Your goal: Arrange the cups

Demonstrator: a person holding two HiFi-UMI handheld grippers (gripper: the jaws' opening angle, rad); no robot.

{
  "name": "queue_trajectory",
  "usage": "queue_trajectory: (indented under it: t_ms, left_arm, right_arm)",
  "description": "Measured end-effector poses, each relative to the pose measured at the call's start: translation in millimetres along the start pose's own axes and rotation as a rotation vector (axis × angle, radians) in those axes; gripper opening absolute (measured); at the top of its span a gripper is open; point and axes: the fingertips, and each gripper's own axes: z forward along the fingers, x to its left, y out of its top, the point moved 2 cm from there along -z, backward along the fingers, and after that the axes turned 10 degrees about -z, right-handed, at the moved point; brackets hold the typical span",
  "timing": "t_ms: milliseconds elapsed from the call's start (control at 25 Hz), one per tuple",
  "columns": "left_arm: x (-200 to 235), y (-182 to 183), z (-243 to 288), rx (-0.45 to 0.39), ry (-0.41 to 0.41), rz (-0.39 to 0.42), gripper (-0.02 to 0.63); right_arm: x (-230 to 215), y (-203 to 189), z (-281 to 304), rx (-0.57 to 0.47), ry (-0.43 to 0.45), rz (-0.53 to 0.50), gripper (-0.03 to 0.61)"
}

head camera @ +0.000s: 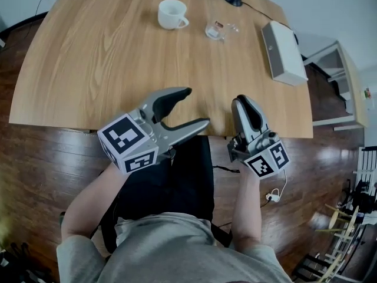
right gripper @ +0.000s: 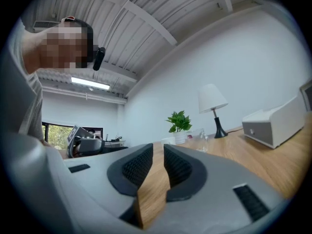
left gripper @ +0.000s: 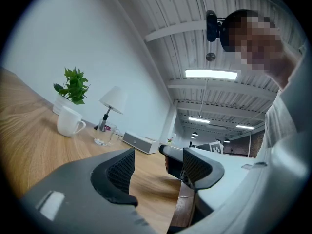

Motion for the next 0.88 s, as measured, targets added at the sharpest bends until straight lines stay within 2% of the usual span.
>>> queue_trajectory:
  t_ms: [120,280,320,360,480,680,880]
  left_arm:
    - [0.2,0.0,-1.8,-0.001,-0.002,-0.013,0.302]
    - [2.4,0.3,-3.0,-0.011,-0.003,-0.035,0.302]
    - [3.0,-0.3,-2.3,-0.013,-0.003,-0.040,0.302]
    - [3.2,-1.3,-1.4,-0.015,-0.002,-0.045,0.302]
    - [2.9,-3.6,-0.4,-0.011,-0.002,-0.048,0.302]
    - [2.9,-6.6,0.9,0.010,0.003,-0.005,0.302]
    - [1.9,-7.1,1.4,0.005,-0.001,-0.014,0.302]
  right_arm:
    - [-22.4,7.8,8.6,0.047,-0.039,-0.039,0.103]
    - [-61.8,14.5,47.4,0.164,-0.047,-0.184,0.114]
    - [-74.6,11.3,59.8,0.201,-0.038,-0.203,0.131]
    - [-87.1,6.3,71.6,0.246,-0.029,-0.221,0.177]
    - [-119.6,-11.2,103.8,0.387,-0.028,-0.309,0.212]
    - [-162.0,-26.4,149.5,0.507,-0.062,-0.435,0.209]
    - [-164.2,-39.4,178.3,0.574,0.053,-0.468,0.134]
